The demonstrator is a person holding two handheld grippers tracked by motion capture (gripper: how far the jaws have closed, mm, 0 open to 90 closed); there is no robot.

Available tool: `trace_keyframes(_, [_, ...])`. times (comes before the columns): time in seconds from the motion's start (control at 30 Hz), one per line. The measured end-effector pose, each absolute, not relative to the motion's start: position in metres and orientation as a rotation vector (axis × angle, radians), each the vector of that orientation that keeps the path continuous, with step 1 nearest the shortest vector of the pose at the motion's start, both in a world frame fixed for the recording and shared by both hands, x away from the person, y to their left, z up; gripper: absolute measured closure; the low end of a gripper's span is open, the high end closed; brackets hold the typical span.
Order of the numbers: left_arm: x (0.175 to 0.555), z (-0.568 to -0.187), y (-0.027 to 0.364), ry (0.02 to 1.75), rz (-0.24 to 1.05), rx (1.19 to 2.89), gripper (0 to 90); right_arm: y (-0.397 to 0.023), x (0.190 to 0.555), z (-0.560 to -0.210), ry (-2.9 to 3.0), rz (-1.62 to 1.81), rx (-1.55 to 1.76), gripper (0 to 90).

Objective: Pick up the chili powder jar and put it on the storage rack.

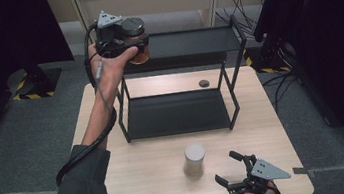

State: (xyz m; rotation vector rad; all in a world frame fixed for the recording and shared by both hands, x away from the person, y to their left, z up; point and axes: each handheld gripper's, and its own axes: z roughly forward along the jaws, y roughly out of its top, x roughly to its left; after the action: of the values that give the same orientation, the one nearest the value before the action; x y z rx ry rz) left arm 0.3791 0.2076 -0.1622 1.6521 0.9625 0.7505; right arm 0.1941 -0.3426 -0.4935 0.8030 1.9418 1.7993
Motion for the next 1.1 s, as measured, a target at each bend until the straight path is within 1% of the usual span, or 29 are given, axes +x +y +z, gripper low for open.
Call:
trace_keyframes(0.53, [0.399,-0.164,0.197,1.031,0.775,1.614,31.8,-0.344,0.195,-0.494,1.943,1.810,0.793,1.9])
trace_keyframes(0.8, [0.408,-0.172,0.192,1.056,0.787,1.612,31.8,-0.344,0.196,-0.494,1.958,1.817,0.787,1.9])
trace_keyframes(1.1, [0.409,-0.178,0.195,1.036,0.787,1.608,31.5,-0.344,0.196,-0.494,1.958,1.817,0.787,1.9])
